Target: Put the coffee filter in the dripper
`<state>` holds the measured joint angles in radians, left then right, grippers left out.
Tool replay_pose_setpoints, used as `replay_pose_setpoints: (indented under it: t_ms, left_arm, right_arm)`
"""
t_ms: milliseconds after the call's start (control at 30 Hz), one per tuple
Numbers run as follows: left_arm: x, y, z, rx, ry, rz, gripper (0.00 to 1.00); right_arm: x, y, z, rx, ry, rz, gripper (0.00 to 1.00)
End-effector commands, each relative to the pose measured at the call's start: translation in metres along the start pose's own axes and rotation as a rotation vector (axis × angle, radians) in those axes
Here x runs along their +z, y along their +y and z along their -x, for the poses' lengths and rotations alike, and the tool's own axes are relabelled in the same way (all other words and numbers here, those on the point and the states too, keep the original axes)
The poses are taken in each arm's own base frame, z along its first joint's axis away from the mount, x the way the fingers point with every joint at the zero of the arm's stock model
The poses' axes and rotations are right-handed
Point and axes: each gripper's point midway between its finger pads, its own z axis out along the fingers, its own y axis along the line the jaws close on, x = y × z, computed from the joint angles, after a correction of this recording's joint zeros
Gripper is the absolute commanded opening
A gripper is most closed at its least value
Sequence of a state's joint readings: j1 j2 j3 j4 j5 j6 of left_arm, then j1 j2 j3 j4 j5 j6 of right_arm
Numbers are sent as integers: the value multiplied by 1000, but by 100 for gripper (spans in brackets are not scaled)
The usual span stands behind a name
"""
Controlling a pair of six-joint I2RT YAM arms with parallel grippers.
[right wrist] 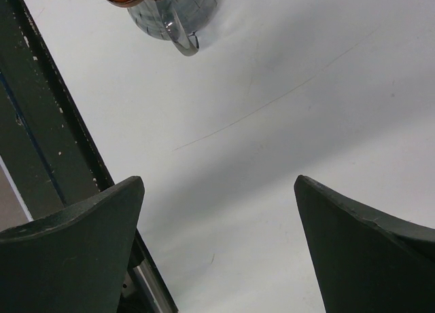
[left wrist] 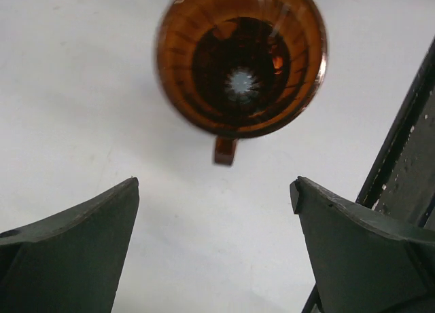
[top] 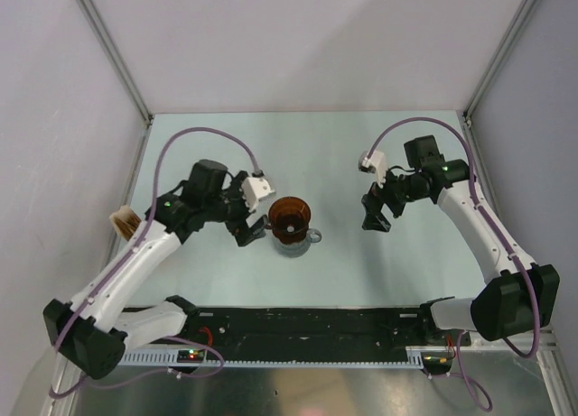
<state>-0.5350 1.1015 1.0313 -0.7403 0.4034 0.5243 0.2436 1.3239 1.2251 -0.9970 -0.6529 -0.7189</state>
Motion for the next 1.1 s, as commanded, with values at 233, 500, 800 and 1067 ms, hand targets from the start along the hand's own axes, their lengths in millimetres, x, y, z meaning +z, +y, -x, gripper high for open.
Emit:
replay_pose_setpoints:
  t_ms: [233,500,800,1067]
  left_arm:
    - [-138,79,-1,-582,-168,528,99]
    - [-204,93,-94,-1134,-147,875,82]
    - [-236,80,-161,-1567,-120,1079,59]
    - [-240,75,-184,-1652,-9,1096,54]
  right_arm:
    - [-1,0,19,-22,-64,-15,99]
    - [6,-5,20,-10,-66,-6,99]
    - [15,-12,24,35,-87,9,99]
    - [15,-24,29,118,-135,-15,99]
